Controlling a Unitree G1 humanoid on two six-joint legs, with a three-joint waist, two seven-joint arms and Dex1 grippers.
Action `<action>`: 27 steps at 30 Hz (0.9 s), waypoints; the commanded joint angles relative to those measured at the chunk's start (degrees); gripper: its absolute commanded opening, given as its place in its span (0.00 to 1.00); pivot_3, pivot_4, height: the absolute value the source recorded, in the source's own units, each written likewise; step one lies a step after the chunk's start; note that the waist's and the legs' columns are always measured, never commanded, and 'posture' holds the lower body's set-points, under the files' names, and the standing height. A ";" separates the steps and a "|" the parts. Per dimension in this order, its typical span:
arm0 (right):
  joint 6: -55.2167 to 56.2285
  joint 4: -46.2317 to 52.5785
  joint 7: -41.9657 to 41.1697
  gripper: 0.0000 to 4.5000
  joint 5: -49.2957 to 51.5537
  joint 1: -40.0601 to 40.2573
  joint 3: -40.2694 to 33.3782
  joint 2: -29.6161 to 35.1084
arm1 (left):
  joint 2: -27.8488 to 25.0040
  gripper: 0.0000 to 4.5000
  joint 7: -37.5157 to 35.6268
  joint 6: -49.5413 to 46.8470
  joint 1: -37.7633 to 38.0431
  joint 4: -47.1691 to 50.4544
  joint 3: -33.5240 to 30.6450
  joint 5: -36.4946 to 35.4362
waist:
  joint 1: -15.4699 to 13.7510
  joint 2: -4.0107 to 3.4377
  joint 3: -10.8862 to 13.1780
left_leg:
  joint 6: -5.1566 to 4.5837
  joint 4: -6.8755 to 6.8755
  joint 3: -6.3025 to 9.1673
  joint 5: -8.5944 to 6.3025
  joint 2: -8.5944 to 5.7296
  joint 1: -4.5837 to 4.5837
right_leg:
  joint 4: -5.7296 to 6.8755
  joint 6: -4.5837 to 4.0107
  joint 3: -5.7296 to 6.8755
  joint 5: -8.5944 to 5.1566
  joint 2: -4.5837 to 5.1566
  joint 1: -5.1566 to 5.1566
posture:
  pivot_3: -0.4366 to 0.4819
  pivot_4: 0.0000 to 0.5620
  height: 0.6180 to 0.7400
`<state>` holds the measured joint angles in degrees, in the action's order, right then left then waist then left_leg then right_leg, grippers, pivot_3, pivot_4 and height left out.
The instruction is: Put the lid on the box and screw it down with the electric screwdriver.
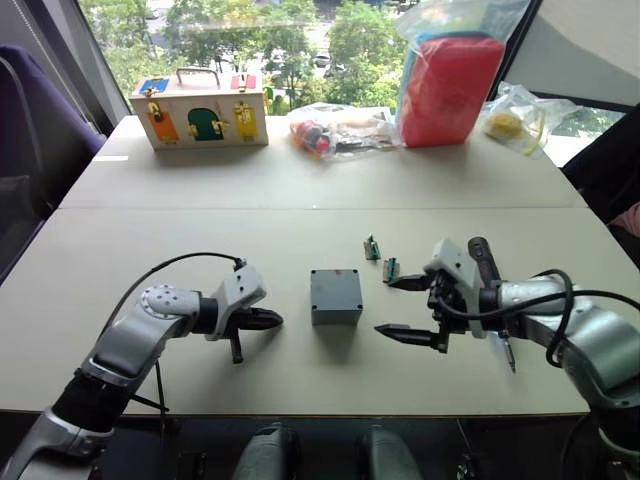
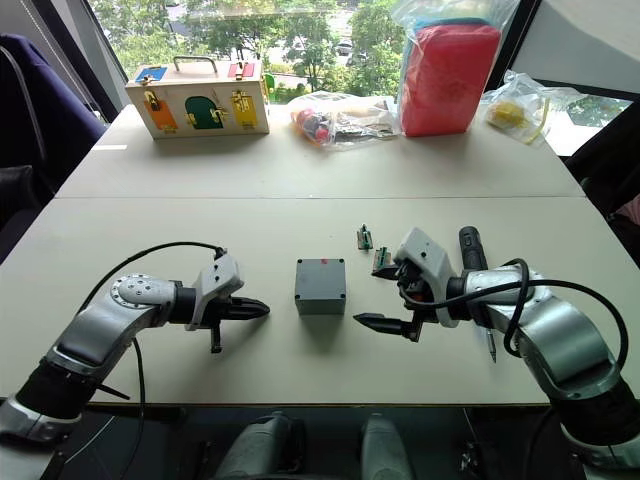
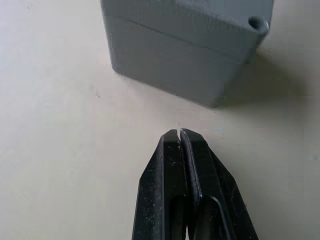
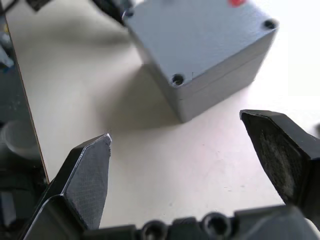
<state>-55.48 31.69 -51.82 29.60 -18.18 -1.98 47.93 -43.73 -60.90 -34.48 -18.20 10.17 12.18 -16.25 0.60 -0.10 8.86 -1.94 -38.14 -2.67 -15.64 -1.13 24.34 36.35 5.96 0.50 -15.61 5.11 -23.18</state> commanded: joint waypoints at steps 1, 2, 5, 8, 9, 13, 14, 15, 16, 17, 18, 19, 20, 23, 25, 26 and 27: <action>-1.73 -6.05 5.83 0.99 3.63 -7.32 -6.25 -5.63 | 0.19 0.00 -0.32 0.57 -5.78 -3.40 -5.65 -2.82 | -0.16 0.03 -0.01 | 0.01 0.00 0.06 0.00 0.00 -0.02 | -0.01 0.00 0.04 0.00 0.01 0.06 | 0.48 0.27 1.00; -1.47 -8.93 8.14 0.99 2.68 -9.39 -6.25 -7.49 | 1.10 0.00 0.61 -0.41 -8.11 -5.02 -7.56 -4.09 | -0.32 0.06 -0.02 | 0.03 -0.02 0.08 0.01 -0.01 -0.04 | -0.01 0.00 0.05 0.00 0.03 0.08 | 0.48 0.27 1.00; 4.71 -16.88 13.18 0.99 -4.95 -12.14 -0.83 -10.68 | 2.89 0.00 0.69 -4.42 -13.48 -5.61 -11.30 -8.90 | -0.98 0.11 -0.05 | 0.06 -0.06 0.11 0.03 -0.05 0.05 | -0.01 -0.07 0.08 0.06 0.04 0.01 | 0.48 0.27 1.00; 9.73 -22.71 14.79 0.99 -8.52 -13.42 2.26 -13.26 | 3.87 0.00 1.29 -7.42 -15.54 -3.22 -12.22 -11.60 | -0.83 0.12 -0.05 | 0.35 -0.04 -0.03 0.20 -0.09 0.11 | -0.06 -0.07 0.05 0.05 0.03 -0.05 | 0.48 0.27 1.00; 11.32 -24.69 15.34 0.99 -9.67 -13.94 3.01 -14.20 | 4.19 0.00 1.61 -8.41 -15.80 -2.13 -12.28 -12.35 | -0.80 0.12 -0.05 | 0.35 -0.02 -0.12 0.21 -0.12 0.12 | -0.05 -0.07 0.00 0.05 0.03 -0.09 | 0.48 0.27 1.00; 17.25 -32.82 19.38 0.95 -15.94 -16.30 6.47 -17.01 | 4.01 0.00 2.66 -9.56 -13.40 3.12 -10.60 -12.43 | -0.05 0.12 -0.05 | 0.33 -0.09 -0.20 0.21 -0.12 0.13 | -0.02 -0.05 -0.05 0.06 -0.08 -0.08 | 0.48 0.27 1.00; 17.43 -33.82 20.00 0.89 -16.14 -16.74 6.31 -17.73 | 3.97 0.00 2.99 -9.68 -12.67 3.77 -10.55 -12.46 | 0.09 0.12 -0.05 | 0.32 -0.09 -0.21 0.22 -0.12 0.12 | 0.00 -0.04 -0.05 0.06 -0.09 -0.07 | 0.48 0.27 1.00; 17.78 -34.59 20.37 0.85 -16.37 -17.00 6.22 -18.29 | 3.96 0.00 3.32 -9.81 -12.08 4.22 -10.55 -12.48 | 0.14 0.12 -0.05 | 0.32 -0.10 -0.20 0.22 -0.11 0.06 | 0.08 -0.04 -0.05 0.06 -0.09 -0.05 | 0.48 0.27 1.00; 18.07 -35.05 20.57 0.76 -16.41 -17.02 6.08 -18.92 | 3.96 0.00 3.66 -9.93 -11.38 4.80 -10.58 -12.49 | 0.13 0.12 -0.05 | 0.32 -0.10 -0.19 0.22 -0.10 0.04 | 0.15 -0.04 -0.05 0.06 -0.11 -0.05 | 0.48 0.27 1.00; 18.18 -35.28 20.66 0.68 -16.46 -16.86 6.08 -19.48 | 4.01 0.00 4.04 -10.21 -10.76 5.41 -10.64 -12.57 | 0.11 0.12 -0.05 | 0.32 -0.10 -0.16 0.22 -0.06 0.02 | 0.20 -0.04 -0.05 0.06 -0.15 -0.05 | 0.48 0.27 1.00; 18.42 -35.38 20.67 0.62 -16.59 -16.66 6.19 -19.83 | 4.04 0.00 4.34 -10.44 -10.32 5.90 -10.70 -12.66 | 0.11 0.12 -0.05 | 0.32 -0.10 -0.15 0.22 -0.05 0.02 | 0.22 -0.04 -0.05 0.05 -0.18 -0.06 | 0.48 0.27 1.00; 18.63 -35.49 20.67 0.53 -16.77 -16.49 6.31 -20.16 | 4.06 0.00 4.59 -10.58 -10.05 6.22 -10.72 -12.76 | 0.11 0.12 -0.05 | 0.32 -0.09 -0.13 0.22 -0.02 0.02 | 0.22 -0.04 -0.05 0.05 -0.21 -0.08 | 0.48 0.27 1.00; 18.83 -35.57 20.74 0.46 -17.00 -16.29 6.46 -20.48 | 4.07 0.00 4.78 -10.65 -9.86 6.42 -10.73 -12.83 | 0.11 0.12 -0.05 | 0.33 -0.08 -0.13 0.23 -0.01 0.02 | 0.22 -0.04 -0.05 0.05 -0.24 -0.09 | 0.48 0.27 1.00; 18.50 -35.56 21.08 0.46 -17.04 -16.00 6.23 -21.58 | 4.09 0.00 5.17 -10.81 -9.74 6.56 -10.74 -12.95 | 0.07 0.12 -0.05 | 0.35 -0.10 -0.14 0.23 -0.01 0.03 | 0.47 -0.04 -0.06 0.05 -0.32 -0.10 | 0.48 0.27 1.00; 18.44 -35.38 21.18 0.46 -17.17 -15.73 6.36 -22.16 | 4.11 0.00 5.40 -11.01 -9.72 6.68 -10.81 -13.03 | 0.08 0.12 -0.05 | 0.35 -0.10 -0.14 0.23 -0.02 0.02 | 0.50 -0.05 -0.08 0.04 -0.32 -0.10 | 0.48 0.27 1.00; 18.57 -35.48 21.22 0.46 -17.41 -15.63 6.56 -22.35 | 4.15 0.00 5.53 -11.13 -9.75 6.77 -10.80 -13.08 | 0.08 0.12 -0.05 | 0.35 -0.10 -0.13 0.23 -0.02 0.02 | 0.50 -0.05 -0.08 0.04 -0.32 -0.10 | 0.48 0.27 1.00; 18.71 -35.63 21.33 0.46 -17.69 -15.55 6.71 -22.51 | 4.19 0.00 5.65 -11.19 -9.76 6.86 -10.77 -13.12 | 0.07 0.12 -0.05 | 0.34 -0.10 -0.13 0.23 -0.02 0.02 | 0.50 -0.05 -0.08 0.04 -0.33 -0.11 | 0.48 0.27 1.00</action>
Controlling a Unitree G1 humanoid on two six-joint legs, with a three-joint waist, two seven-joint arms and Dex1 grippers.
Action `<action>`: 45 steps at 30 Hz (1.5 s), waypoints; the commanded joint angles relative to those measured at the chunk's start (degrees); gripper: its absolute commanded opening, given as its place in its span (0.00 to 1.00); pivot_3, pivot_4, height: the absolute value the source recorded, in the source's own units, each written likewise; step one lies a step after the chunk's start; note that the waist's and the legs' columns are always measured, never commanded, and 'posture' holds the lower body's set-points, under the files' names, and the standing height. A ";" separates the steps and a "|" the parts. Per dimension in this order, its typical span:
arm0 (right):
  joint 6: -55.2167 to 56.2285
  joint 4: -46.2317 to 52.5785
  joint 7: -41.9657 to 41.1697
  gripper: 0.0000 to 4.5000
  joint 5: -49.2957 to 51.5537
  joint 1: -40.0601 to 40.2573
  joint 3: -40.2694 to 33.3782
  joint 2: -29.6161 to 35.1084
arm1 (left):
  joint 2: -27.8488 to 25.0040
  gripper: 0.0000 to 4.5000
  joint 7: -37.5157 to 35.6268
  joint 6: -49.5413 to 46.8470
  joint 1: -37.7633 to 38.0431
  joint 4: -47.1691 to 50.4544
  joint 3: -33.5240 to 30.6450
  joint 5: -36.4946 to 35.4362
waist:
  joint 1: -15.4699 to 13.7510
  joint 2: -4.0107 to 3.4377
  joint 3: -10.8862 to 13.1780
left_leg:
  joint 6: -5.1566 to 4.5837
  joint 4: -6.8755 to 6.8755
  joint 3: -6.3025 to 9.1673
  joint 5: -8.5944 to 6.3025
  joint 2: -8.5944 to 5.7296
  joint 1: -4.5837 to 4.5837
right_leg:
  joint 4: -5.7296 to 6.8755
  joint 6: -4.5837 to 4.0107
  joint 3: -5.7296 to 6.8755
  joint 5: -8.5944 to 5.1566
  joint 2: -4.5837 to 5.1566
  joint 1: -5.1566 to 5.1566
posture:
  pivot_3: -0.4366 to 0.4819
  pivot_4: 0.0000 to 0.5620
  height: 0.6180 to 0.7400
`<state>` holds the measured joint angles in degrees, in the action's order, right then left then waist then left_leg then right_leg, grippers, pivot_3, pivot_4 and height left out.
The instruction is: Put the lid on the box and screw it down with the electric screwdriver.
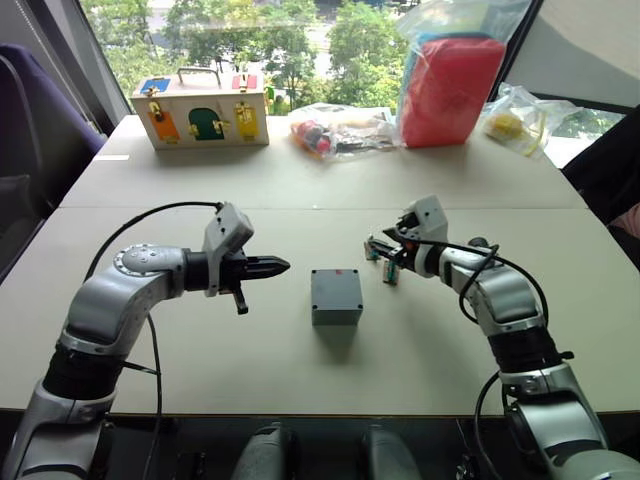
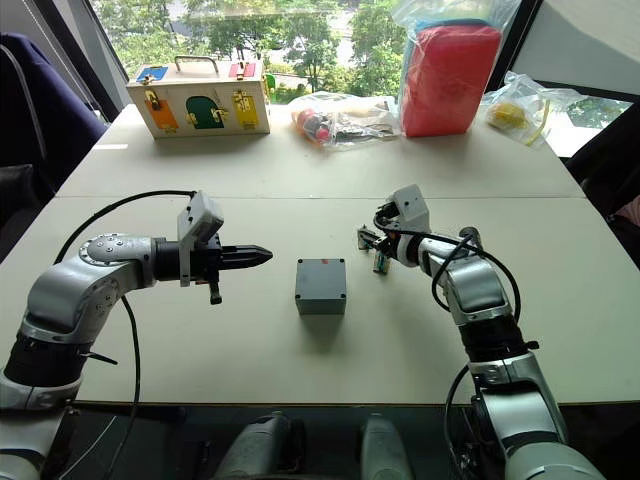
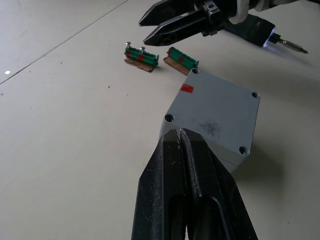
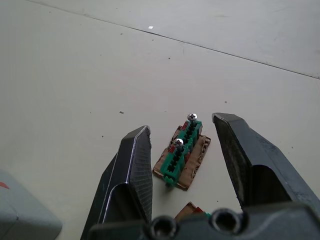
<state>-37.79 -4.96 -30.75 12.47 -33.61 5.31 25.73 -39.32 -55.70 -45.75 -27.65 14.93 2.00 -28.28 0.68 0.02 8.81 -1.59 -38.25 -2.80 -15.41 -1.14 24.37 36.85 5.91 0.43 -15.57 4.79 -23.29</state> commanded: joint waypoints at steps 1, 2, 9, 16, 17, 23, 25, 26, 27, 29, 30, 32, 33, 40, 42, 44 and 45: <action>1.15 0.92 0.31 0.46 -0.77 0.00 -0.44 -0.48 | -0.15 0.00 0.58 0.05 -0.29 2.23 -0.52 -1.09 | 0.00 0.00 0.00 | 0.00 0.00 0.00 0.00 0.00 0.00 | 0.00 0.00 0.00 0.00 0.00 0.00 | 0.48 0.27 1.00; 1.22 0.87 0.33 0.46 -0.99 0.10 -0.31 -0.63 | -0.13 0.00 0.69 0.03 -0.24 2.38 -0.43 -1.09 | 0.01 0.00 0.00 | 0.00 0.00 0.00 0.00 0.00 0.00 | 0.00 0.00 0.00 0.00 0.00 0.00 | 0.48 0.27 1.00; 1.63 -0.25 0.27 0.46 -2.18 0.38 0.12 -1.50 | -0.46 0.00 0.94 0.45 -0.16 2.47 0.12 -0.96 | 0.03 0.00 0.00 | 0.01 0.00 0.00 0.00 0.00 0.00 | 0.01 0.00 -0.01 0.00 -0.02 -0.01 | 0.48 0.27 1.00; 1.62 -0.97 -0.08 0.46 -2.77 0.44 -0.04 -2.19 | -0.13 0.00 1.65 0.36 -0.32 2.94 0.47 -1.22 | 0.06 0.00 0.00 | 0.02 0.00 -0.01 0.01 0.00 0.00 | 0.02 0.00 -0.02 0.00 -0.03 -0.03 | 0.48 0.27 1.00; 1.66 -1.10 -0.05 0.46 -2.82 0.36 -0.09 -2.28 | -0.11 0.00 1.70 0.35 -0.31 2.96 0.47 -1.26 | 0.06 0.00 0.00 | 0.02 0.00 -0.01 0.01 0.00 0.00 | 0.02 0.00 -0.02 0.00 -0.03 -0.03 | 0.48 0.27 1.00; 1.72 -1.53 0.27 0.46 -2.76 0.16 -0.47 -2.79 | 0.19 0.00 2.23 0.59 -0.33 2.92 0.87 -1.10 | 0.03 0.00 0.00 | 0.02 0.00 -0.01 0.01 0.00 0.00 | 0.02 0.00 -0.03 0.00 -0.03 -0.03 | 0.48 0.27 1.00; 1.63 -1.71 0.46 0.46 -2.67 0.00 -0.62 -3.00 | 0.35 0.00 2.44 0.79 -0.39 2.76 1.14 -0.92 | 0.05 0.00 0.00 | 0.02 0.00 -0.01 0.01 0.00 0.00 | 0.02 0.00 -0.03 0.00 -0.03 -0.03 | 0.48 0.27 1.00; 1.63 -1.80 0.56 0.46 -2.69 -0.10 -0.68 -3.08 | 0.39 0.00 2.54 0.87 -0.40 2.69 1.26 -0.88 | 0.05 0.00 0.00 | 0.02 0.00 -0.01 0.01 0.00 0.00 | 0.02 0.00 -0.03 0.00 -0.03 -0.03 | 0.48 0.27 1.00; 1.67 -1.88 0.62 0.46 -2.74 -0.17 -0.73 -3.12 | 0.43 0.00 2.62 0.98 -0.33 2.67 1.45 -0.78 | 0.04 0.00 0.00 | 0.02 0.00 -0.01 0.01 0.00 0.00 | 0.02 0.00 -0.03 0.00 -0.03 -0.03 | 0.48 0.27 1.00; 1.73 -1.99 0.82 0.46 -2.75 -0.25 -0.92 -3.26 | 0.47 0.00 2.70 1.11 -0.13 2.74 1.75 -0.60 | 0.04 0.00 0.00 | 0.02 0.00 -0.01 0.01 0.00 0.00 | 0.02 0.00 -0.03 0.00 -0.03 -0.03 | 0.48 0.27 1.00; 1.77 -2.04 0.96 0.46 -2.72 -0.27 -1.02 -3.34 | 0.48 0.00 2.71 1.18 -0.05 2.75 1.86 -0.50 | 0.04 0.00 0.00 | 0.02 0.00 -0.01 0.01 0.00 0.00 | 0.02 0.00 -0.03 0.00 -0.03 -0.03 | 0.48 0.27 1.00; 2.08 -2.37 1.42 0.46 -2.76 -0.39 -1.21 -3.67 | 0.47 0.00 2.74 1.68 -0.20 2.29 2.29 0.11 | 0.04 0.00 0.00 | 0.02 0.00 -0.01 0.01 0.00 0.00 | 0.02 0.00 -0.03 0.00 -0.03 -0.03 | 0.48 0.27 1.00; 2.12 -2.36 1.53 0.46 -2.78 -0.36 -1.23 -3.76 | 0.48 0.00 2.79 1.81 -0.25 2.18 2.40 0.29 | 0.03 0.00 0.00 | 0.02 0.00 -0.01 0.01 0.00 0.00 | 0.02 0.00 -0.03 0.00 -0.03 -0.03 | 0.48 0.27 1.00; 1.99 -2.06 2.07 0.46 -2.73 -0.19 -1.34 -4.33 | 0.60 0.00 2.76 2.39 -0.36 1.86 2.85 0.52 | 0.05 0.00 0.00 | 0.02 0.00 -0.01 0.01 0.00 0.00 | 0.02 0.00 -0.03 0.00 -0.03 -0.03 | 0.48 0.27 1.00; 2.00 -1.94 2.25 0.46 -2.79 -0.02 -1.39 -4.42 | 0.57 0.00 2.69 2.47 -0.21 1.90 2.90 0.52 | 0.04 0.00 0.00 | 0.03 0.00 -0.01 0.01 0.00 0.00 | 0.02 0.00 -0.03 0.00 -0.03 -0.03 | 0.48 0.27 1.00; 2.09 -1.99 2.38 0.46 -2.81 0.03 -1.41 -4.43 | 0.57 0.00 2.61 2.59 -0.17 1.79 2.99 0.61 | 0.04 0.00 0.00 | 0.03 0.00 -0.01 0.01 0.00 0.00 | 0.02 0.00 -0.03 0.00 -0.03 -0.03 | 0.48 0.27 1.00; 2.17 -1.96 2.54 0.40 -2.87 0.09 -1.45 -4.41 | 0.57 0.00 2.57 2.63 -0.11 1.79 3.04 0.65 | 0.04 0.00 0.00 | 0.02 0.00 -0.01 0.01 0.00 0.00 | 0.02 0.00 -0.03 0.00 -0.03 -0.03 | 0.48 0.27 1.00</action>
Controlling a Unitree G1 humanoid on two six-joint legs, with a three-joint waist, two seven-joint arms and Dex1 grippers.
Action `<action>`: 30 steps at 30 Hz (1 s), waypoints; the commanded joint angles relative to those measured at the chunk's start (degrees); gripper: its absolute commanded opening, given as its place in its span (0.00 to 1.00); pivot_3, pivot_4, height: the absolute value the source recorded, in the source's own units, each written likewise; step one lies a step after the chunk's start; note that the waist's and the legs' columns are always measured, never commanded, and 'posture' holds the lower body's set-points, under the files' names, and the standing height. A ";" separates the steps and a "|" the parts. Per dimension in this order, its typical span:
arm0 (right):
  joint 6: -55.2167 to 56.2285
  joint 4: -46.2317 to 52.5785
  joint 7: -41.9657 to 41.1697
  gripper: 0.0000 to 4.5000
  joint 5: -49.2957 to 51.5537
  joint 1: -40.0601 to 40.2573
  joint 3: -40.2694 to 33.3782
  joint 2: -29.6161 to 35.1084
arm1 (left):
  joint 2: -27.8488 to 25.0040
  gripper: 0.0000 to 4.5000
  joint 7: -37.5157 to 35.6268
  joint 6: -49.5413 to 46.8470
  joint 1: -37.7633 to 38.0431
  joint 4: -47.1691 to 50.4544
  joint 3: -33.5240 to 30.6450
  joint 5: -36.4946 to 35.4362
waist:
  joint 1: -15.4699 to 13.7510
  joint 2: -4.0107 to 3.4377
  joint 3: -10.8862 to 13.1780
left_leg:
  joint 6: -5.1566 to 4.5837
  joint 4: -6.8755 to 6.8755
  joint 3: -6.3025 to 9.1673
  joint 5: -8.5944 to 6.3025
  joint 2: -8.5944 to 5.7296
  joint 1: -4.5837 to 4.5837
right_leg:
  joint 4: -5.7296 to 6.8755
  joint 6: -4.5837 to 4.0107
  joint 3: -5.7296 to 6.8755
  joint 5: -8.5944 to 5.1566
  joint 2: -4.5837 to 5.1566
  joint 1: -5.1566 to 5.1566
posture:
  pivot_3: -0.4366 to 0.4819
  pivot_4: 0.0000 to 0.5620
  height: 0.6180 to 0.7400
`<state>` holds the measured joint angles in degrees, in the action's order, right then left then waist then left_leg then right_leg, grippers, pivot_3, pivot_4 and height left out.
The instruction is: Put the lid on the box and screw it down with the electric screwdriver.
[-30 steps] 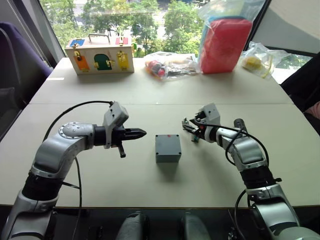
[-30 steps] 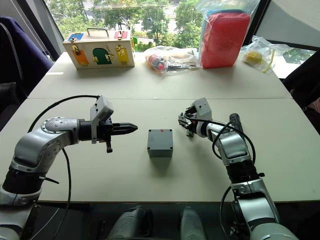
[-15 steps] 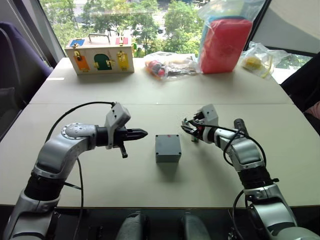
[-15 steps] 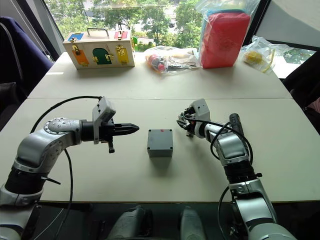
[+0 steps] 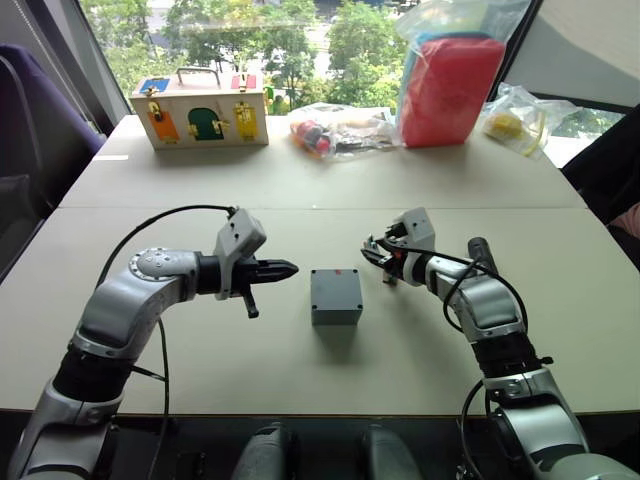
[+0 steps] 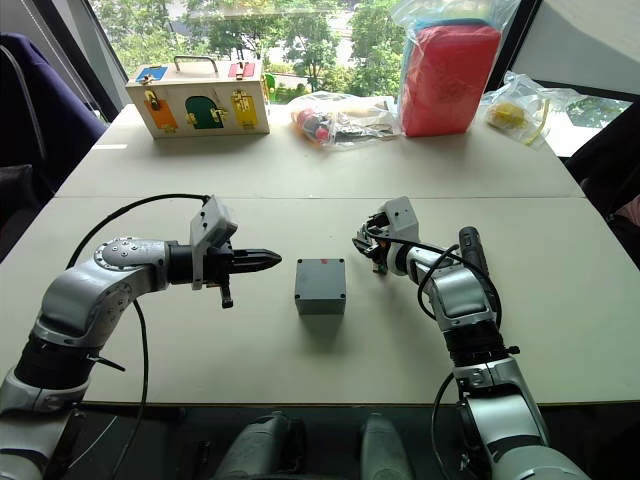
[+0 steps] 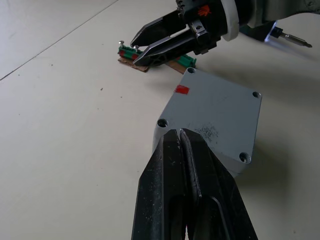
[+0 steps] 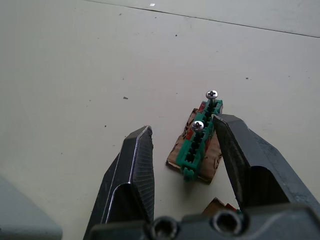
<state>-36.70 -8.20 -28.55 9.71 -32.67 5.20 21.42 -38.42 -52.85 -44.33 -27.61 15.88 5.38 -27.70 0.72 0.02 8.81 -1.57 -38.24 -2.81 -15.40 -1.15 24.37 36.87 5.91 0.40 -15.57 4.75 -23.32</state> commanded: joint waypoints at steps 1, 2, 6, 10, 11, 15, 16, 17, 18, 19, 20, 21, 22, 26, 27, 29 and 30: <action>1.12 1.26 0.49 0.33 -0.14 -0.83 -1.39 -0.09 | -0.34 0.00 -0.31 1.26 -0.10 0.84 -0.30 0.09 | 0.01 0.00 0.00 | 0.00 0.00 0.00 0.00 0.00 0.00 | 0.00 0.00 0.00 0.00 0.00 0.00 | 0.48 0.27 1.00; 1.14 1.23 0.56 0.28 -0.16 -0.84 -1.42 -0.07 | -0.33 0.00 -0.34 1.32 -0.11 0.79 -0.25 0.13 | 0.01 0.00 0.00 | 0.00 0.00 0.00 0.00 0.00 0.00 | 0.00 0.00 0.00 0.00 0.00 0.00 | 0.48 0.27 1.00; 1.03 1.31 0.83 0.02 -0.06 -0.83 -1.51 -0.05 | -0.31 0.00 -0.49 1.93 -0.37 0.32 0.31 0.75 | 0.01 0.00 0.00 | 0.00 0.00 0.00 0.00 0.00 0.00 | 0.00 0.00 0.00 0.00 0.00 0.00 | 0.48 0.27 1.00; 0.90 1.56 0.88 0.02 -0.01 -0.68 -1.42 0.04 | -0.20 0.00 -0.70 2.28 -0.37 0.16 0.48 0.95 | 0.01 0.00 0.00 | 0.00 0.00 0.00 0.00 0.00 0.00 | 0.00 0.00 0.00 0.00 0.00 0.00 | 0.48 0.27 1.00; 0.87 1.58 0.85 0.02 0.00 -0.68 -1.38 0.07 | -0.16 0.00 -0.78 2.34 -0.41 0.07 0.51 1.00 | 0.01 0.00 0.00 | 0.00 0.00 0.00 0.00 0.00 0.00 | 0.00 0.00 0.00 0.00 0.00 0.00 | 0.48 0.27 1.00; 0.48 2.30 0.77 0.02 0.07 -0.28 -1.27 0.20 | -0.05 0.00 -0.95 2.42 -0.44 0.02 0.53 1.05 | 0.01 0.00 0.00 | 0.00 0.00 0.00 0.00 0.00 0.00 | 0.00 0.00 0.00 0.00 0.00 0.00 | 0.48 0.27 1.00; 0.44 2.40 0.79 0.02 0.08 -0.23 -1.27 0.21 | -0.04 0.00 -0.99 2.43 -0.44 0.01 0.53 1.05 | 0.00 0.00 0.00 | 0.00 0.00 0.00 0.00 0.00 0.00 | 0.00 0.00 0.00 0.00 0.00 0.00 | 0.48 0.27 1.00; 0.38 2.53 0.85 0.02 0.10 -0.20 -1.34 0.23 | -0.03 0.00 -1.02 2.46 -0.45 -0.04 0.53 1.05 | 0.00 0.00 0.00 | 0.00 0.00 0.00 0.00 0.00 0.00 | 0.00 0.00 0.00 0.00 0.00 0.00 | 0.48 0.27 1.00; 0.25 2.72 1.01 0.02 0.19 -0.20 -1.59 0.24 | -0.03 0.00 -1.07 2.49 -0.47 -0.12 0.53 1.07 | 0.00 0.00 0.00 | 0.00 0.00 0.00 0.00 0.00 0.00 | 0.00 0.00 0.00 0.00 0.00 0.00 | 0.48 0.27 1.00; 0.16 2.88 1.17 0.02 0.28 -0.22 -1.85 0.26 | -0.03 0.00 -1.12 2.54 -0.47 -0.19 0.54 1.09 | 0.00 0.00 0.00 | 0.00 0.00 0.00 0.00 0.00 0.00 | 0.00 0.00 0.00 0.00 0.00 0.00 | 0.48 0.27 1.00; 0.05 3.08 1.25 0.02 0.38 -0.27 -2.09 0.35 | -0.03 0.00 -1.16 2.56 -0.47 -0.24 0.54 1.10 | 0.00 0.00 0.00 | 0.00 0.00 0.00 0.00 0.00 0.00 | 0.00 0.00 0.00 0.00 0.00 0.00 | 0.48 0.27 1.00; -0.07 3.26 1.29 0.02 0.48 -0.30 -2.29 0.43 | -0.03 0.00 -1.20 2.58 -0.45 -0.28 0.55 1.11 | 0.00 0.00 0.00 | 0.00 0.00 0.00 0.00 0.00 0.00 | 0.00 0.00 0.00 0.00 0.00 0.00 | 0.48 0.27 1.00; -0.17 3.46 1.32 0.02 0.60 -0.31 -2.49 0.48 | -0.02 0.00 -1.23 2.60 -0.43 -0.30 0.56 1.11 | -0.02 0.00 0.00 | 0.00 0.00 0.00 0.00 0.00 0.00 | 0.00 0.00 0.00 0.00 0.00 0.00 | 0.48 0.27 1.00; -1.58 4.95 1.49 0.02 1.33 -0.80 -3.82 0.43 | 0.06 0.00 -1.40 2.52 -0.51 -0.45 0.64 1.11 | 0.01 0.00 0.00 | 0.00 0.00 0.00 0.00 0.00 0.00 | 0.00 0.00 0.00 0.00 0.00 0.00 | 0.48 0.27 1.00; -2.05 5.22 1.60 0.02 1.44 -0.94 -4.07 0.36 | 0.08 0.00 -1.46 2.55 -0.53 -0.53 0.65 1.12 | 0.01 0.00 0.00 | 0.00 0.00 0.00 0.00 0.00 0.00 | 0.00 0.00 0.00 0.00 -0.01 -0.01 | 0.48 0.27 1.00; -2.77 5.59 1.83 0.02 1.57 -1.04 -4.38 0.17 | 0.13 0.00 -1.54 2.55 -0.56 -0.62 0.67 1.14 | 0.00 0.00 0.00 | 0.00 0.00 0.00 0.00 0.00 0.00 | 0.01 0.00 0.00 0.00 0.00 -0.01 | 0.48 0.27 1.00; -3.02 5.94 1.87 0.02 1.60 -0.98 -4.42 0.11 | 0.16 0.00 -1.57 2.55 -0.56 -0.59 0.69 1.14 | -0.02 0.00 0.00 | 0.00 0.00 0.00 0.00 0.00 0.00 | 0.01 0.00 -0.01 0.00 0.00 -0.01 | 0.48 0.27 1.00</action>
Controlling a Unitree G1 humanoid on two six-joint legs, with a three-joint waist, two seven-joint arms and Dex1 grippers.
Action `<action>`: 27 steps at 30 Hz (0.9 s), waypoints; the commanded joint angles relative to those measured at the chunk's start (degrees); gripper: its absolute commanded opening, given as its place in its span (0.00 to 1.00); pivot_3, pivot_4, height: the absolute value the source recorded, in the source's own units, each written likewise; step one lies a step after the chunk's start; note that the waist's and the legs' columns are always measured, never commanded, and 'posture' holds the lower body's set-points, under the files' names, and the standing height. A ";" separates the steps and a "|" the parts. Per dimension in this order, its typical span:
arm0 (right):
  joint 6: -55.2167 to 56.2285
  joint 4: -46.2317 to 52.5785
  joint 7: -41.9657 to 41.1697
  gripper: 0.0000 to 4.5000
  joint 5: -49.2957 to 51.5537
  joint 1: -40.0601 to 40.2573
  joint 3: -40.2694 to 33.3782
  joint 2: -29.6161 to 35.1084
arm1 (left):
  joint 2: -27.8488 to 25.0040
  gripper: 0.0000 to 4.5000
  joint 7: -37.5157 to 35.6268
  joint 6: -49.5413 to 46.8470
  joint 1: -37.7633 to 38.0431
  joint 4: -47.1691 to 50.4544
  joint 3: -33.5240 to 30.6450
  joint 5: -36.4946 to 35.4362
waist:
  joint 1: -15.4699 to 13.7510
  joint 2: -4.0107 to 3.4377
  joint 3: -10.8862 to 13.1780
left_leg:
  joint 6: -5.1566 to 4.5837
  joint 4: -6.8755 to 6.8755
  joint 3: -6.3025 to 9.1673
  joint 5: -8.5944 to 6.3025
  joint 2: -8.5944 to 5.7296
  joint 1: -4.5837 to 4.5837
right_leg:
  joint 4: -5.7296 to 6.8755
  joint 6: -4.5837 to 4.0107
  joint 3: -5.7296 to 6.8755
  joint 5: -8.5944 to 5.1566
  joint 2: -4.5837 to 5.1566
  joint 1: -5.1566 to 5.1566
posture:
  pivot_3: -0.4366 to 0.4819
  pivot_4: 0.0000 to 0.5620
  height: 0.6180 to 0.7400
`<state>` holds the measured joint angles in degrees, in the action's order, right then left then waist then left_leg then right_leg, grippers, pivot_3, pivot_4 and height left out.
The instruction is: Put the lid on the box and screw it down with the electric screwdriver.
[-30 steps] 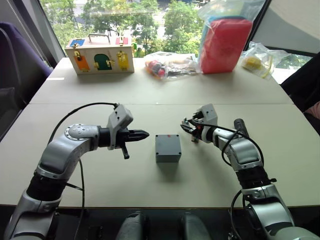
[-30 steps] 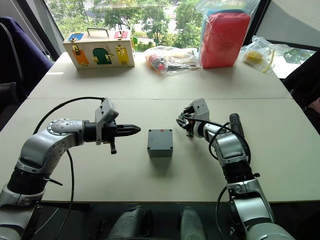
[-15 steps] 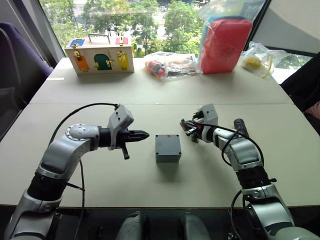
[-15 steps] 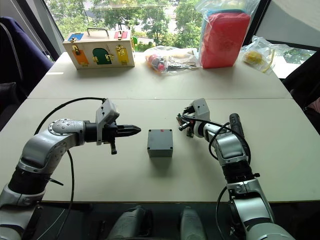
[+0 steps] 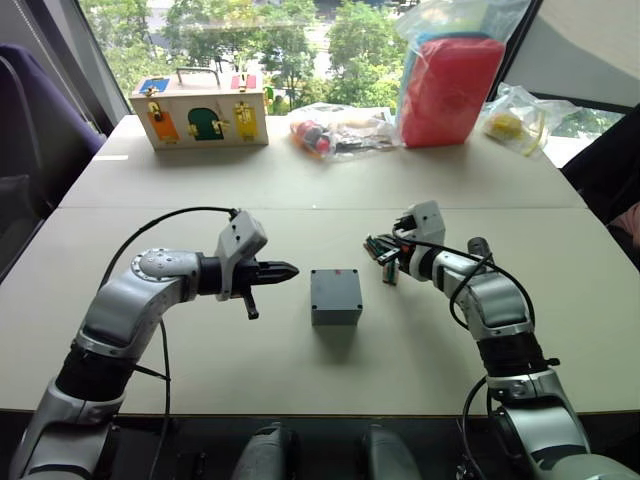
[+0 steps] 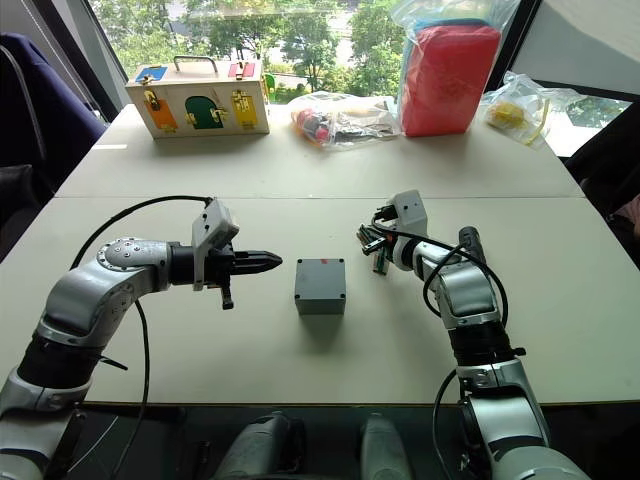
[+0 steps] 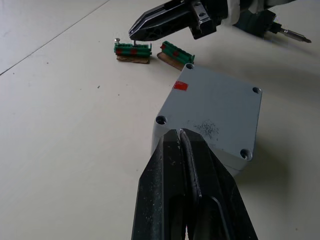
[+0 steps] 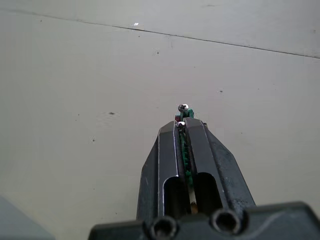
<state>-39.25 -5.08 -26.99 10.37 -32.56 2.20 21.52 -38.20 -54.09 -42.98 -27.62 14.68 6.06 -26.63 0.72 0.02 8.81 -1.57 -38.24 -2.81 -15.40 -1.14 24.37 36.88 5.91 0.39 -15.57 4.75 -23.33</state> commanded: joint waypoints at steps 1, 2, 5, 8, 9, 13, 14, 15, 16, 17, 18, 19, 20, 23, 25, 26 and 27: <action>-0.69 3.09 0.32 0.02 0.93 -1.05 -1.47 -0.04 | -0.03 0.00 -0.35 1.20 -0.55 0.63 0.03 0.08 | -0.02 0.00 0.00 | 0.00 0.00 0.00 0.00 0.00 0.00 | 0.00 0.00 0.00 0.00 0.00 0.00 | 0.48 0.27 1.00; -0.86 3.24 0.33 0.02 0.94 -1.12 -1.52 -0.10 | -0.02 0.00 -0.43 1.25 -0.63 0.51 0.04 0.10 | -0.02 0.00 0.00 | 0.00 0.00 0.00 0.00 0.00 0.00 | 0.00 0.00 0.00 0.00 0.00 0.00 | 0.48 0.27 1.00; -1.24 4.93 0.38 0.02 1.24 -1.43 -2.28 0.18 | -0.07 0.00 -0.64 1.10 -0.79 0.49 -0.16 -0.08 | 0.01 0.00 0.00 | 0.00 0.00 0.00 0.00 0.00 0.00 | 0.00 0.00 0.00 0.00 0.00 0.00 | 0.48 0.27 1.00; -1.25 9.22 -0.71 0.02 2.84 -1.64 -3.73 0.84 | -0.79 0.00 -1.61 -0.01 -0.65 1.27 -0.93 -1.30 | 0.00 0.00 0.00 | 0.00 0.00 0.00 0.00 0.00 0.00 | 0.00 0.00 0.00 0.00 0.00 -0.01 | 0.48 0.27 1.00; -1.18 11.36 -1.64 0.02 3.96 -1.40 -4.15 1.09 | -1.38 0.00 -2.32 -0.48 -0.46 1.73 -1.13 -1.84 | 0.00 0.00 0.00 | 0.00 0.00 0.00 0.00 0.00 0.01 | 0.00 0.00 0.00 0.00 0.00 -0.01 | 0.48 0.27 1.00; -3.33 20.68 -6.41 0.02 9.04 1.82 -4.31 2.97 | -4.30 0.00 -5.35 -2.07 0.37 3.75 -1.64 -3.97 | 0.00 0.00 0.00 | -0.06 0.01 0.01 -0.04 0.01 0.01 | 0.00 0.00 -0.01 0.00 0.00 -0.03 | 0.48 0.27 1.00; -4.02 23.01 -7.63 0.02 10.01 3.19 -3.68 3.89 | -4.88 0.00 -5.75 -2.21 0.43 4.02 -1.71 -4.29 | -0.02 0.00 0.00 | -0.09 0.01 0.02 -0.06 0.01 0.01 | 0.00 0.00 -0.01 0.00 0.00 -0.02 | 0.48 0.27 1.00; -4.92 25.17 -8.61 0.02 11.03 4.62 -3.17 4.60 | -5.34 0.00 -6.02 -2.27 0.39 4.12 -1.71 -4.51 | -0.17 0.00 0.00 | -0.15 0.01 0.02 -0.09 0.01 0.01 | 0.00 0.00 -0.01 -0.01 0.00 -0.02 | 0.48 0.27 1.00; -5.74 27.01 -9.39 0.02 12.08 6.03 -2.74 5.13 | -5.70 0.00 -6.24 -2.31 0.30 4.13 -1.66 -4.63 | -0.22 0.00 0.00 | -0.29 0.01 0.03 -0.17 0.01 0.01 | 0.00 0.00 -0.01 -0.01 0.02 0.00 | 0.48 0.27 1.00; -6.35 28.19 -9.73 0.02 12.80 6.96 -2.44 5.41 | -5.96 0.00 -6.41 -2.30 0.22 4.07 -1.62 -4.73 | -0.18 0.00 0.00 | -0.30 0.01 0.04 -0.18 0.01 0.01 | -0.01 -0.01 -0.01 -0.01 0.03 0.01 | 0.48 0.27 1.00; -6.73 28.81 -9.69 0.02 13.16 7.72 -2.11 5.45 | -6.10 0.00 -6.49 -2.27 0.11 3.93 -1.52 -4.81 | -0.10 0.00 0.00 | -0.31 0.00 0.04 -0.18 0.00 0.01 | -0.01 0.00 -0.01 -0.01 0.06 0.02 | 0.48 0.27 1.00; -7.01 29.26 -9.72 0.02 13.34 8.35 -1.72 5.54 | -6.16 0.00 -6.51 -2.20 0.00 3.76 -1.41 -4.83 | -0.06 0.00 0.00 | -0.31 0.00 0.03 -0.18 0.00 0.01 | -0.01 -0.01 -0.01 -0.01 0.13 0.01 | 0.48 0.27 1.00; -7.05 29.64 -9.73 0.02 13.28 9.00 -1.20 5.64 | -6.09 0.00 -6.45 -2.11 -0.18 3.50 -1.23 -4.76 | -0.05 0.00 0.00 | -0.31 0.00 0.03 -0.18 0.00 0.00 | -0.01 -0.01 -0.01 -0.01 0.14 0.01 | 0.48 0.27 1.00; -7.50 30.41 -9.49 0.02 13.68 10.14 -0.39 5.69 | -5.79 0.00 -6.28 -2.02 -0.46 3.21 -0.89 -4.61 | -0.09 0.00 0.00 | -0.31 0.00 0.04 -0.18 0.00 0.00 | -0.01 -0.01 -0.01 -0.01 0.06 -0.02 | 0.48 0.27 1.00; -7.71 30.68 -9.28 0.02 13.81 10.71 -0.11 5.69 | -5.65 0.00 -6.17 -2.09 -0.51 3.28 -0.80 -4.63 | -0.12 0.00 0.00 | -0.31 0.00 0.04 -0.18 0.00 0.00 | 0.00 -0.01 -0.01 -0.01 0.01 -0.02 | 0.48 0.27 1.00; -7.71 30.72 -9.18 0.02 13.79 11.02 0.02 5.74 | -5.61 0.00 -6.10 -2.11 -0.48 3.36 -0.77 -4.63 | -0.14 0.00 0.00 | -0.31 0.00 0.04 -0.18 0.00 0.00 | 0.00 -0.01 -0.01 -0.01 0.01 -0.01 | 0.48 0.27 1.00; -7.72 30.72 -9.08 0.02 13.75 11.27 0.10 5.81 | -5.57 0.00 -6.05 -2.10 -0.44 3.42 -0.75 -4.61 | -0.14 0.00 0.00 | -0.31 0.00 0.04 -0.18 0.00 0.00 | 0.00 -0.01 -0.01 -0.01 0.01 -0.01 | 0.48 0.27 1.00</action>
<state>-47.31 23.49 -36.30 23.39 -21.30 2.32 27.03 -43.79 -60.03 -45.67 -27.33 17.02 5.91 -30.71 0.58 0.02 8.81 -1.88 -38.24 -2.78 -15.58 -1.14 24.37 36.87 5.90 0.38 -15.58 4.76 -23.34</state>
